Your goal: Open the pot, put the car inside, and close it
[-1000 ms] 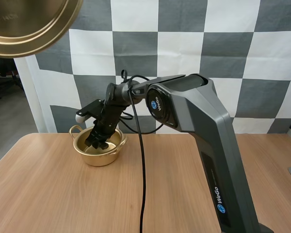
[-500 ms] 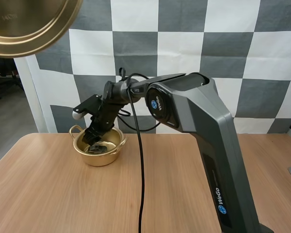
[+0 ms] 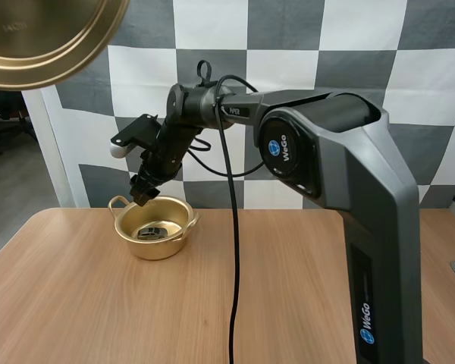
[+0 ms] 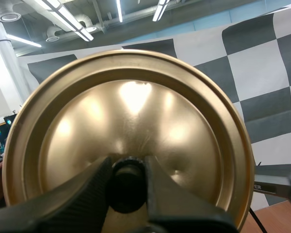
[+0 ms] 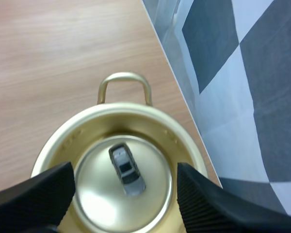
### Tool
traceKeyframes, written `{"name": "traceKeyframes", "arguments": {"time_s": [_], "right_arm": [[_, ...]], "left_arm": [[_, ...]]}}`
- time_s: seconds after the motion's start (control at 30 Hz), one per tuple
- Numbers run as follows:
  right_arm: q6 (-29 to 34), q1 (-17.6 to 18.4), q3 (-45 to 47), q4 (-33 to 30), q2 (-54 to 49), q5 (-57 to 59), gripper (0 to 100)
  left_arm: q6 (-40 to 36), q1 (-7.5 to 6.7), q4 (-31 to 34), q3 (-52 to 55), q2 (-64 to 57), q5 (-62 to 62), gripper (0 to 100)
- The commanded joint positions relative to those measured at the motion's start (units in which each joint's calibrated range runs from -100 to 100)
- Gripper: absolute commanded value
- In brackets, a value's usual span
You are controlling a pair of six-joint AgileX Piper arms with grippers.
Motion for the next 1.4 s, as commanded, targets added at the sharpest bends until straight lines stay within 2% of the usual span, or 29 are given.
{"name": "traceKeyframes", "arguments": {"time_s": [0.0, 0.13, 0.27, 0.37, 0.53, 0.7, 0.83, 1.03, 1.37], "right_arm": [[1.0, -1.2, 0.0, -1.0, -5.0, 4.7, 100], [4.3, -5.2, 0.0, -1.5, -11.7, 0.7, 100], [7.1, -11.4, 0.0, -1.1, -19.8, -0.1, 100], [7.2, -17.0, 0.0, -0.1, -25.7, 1.1, 100], [7.2, -25.8, 0.0, 4.2, -34.8, 7.3, 100], [7.1, -32.0, 0.0, 6.7, -43.6, 13.5, 100], [7.0, -34.0, 0.0, 6.7, -49.7, 15.3, 100], [7.0, -34.1, 0.0, 7.1, -57.0, 16.0, 100], [7.1, -34.1, 0.0, 7.0, -61.5, 17.9, 100]], "left_arm": [[1.2, 0.05, 1.3, 0.1, 0.0, 0.1, 0], [1.2, -0.03, 8.0, 0.8, 2.5, 0.1, 0], [1.2, -0.12, 13.8, 5.9, 7.2, 0.1, 0], [1.3, -0.12, 12.5, 11.4, 12.2, -0.6, 0], [2.3, -0.12, 9.4, 19.2, 22.1, -11.4, 0], [2.9, -0.12, 9.0, 23.6, 34.2, -21.8, 0], [2.9, -0.12, 9.0, 23.7, 43.9, -23.8, 0], [2.9, -0.12, 9.0, 23.7, 55.6, -27.3, 0], [2.9, -0.12, 8.9, 23.7, 65.6, -27.1, 0]]}}
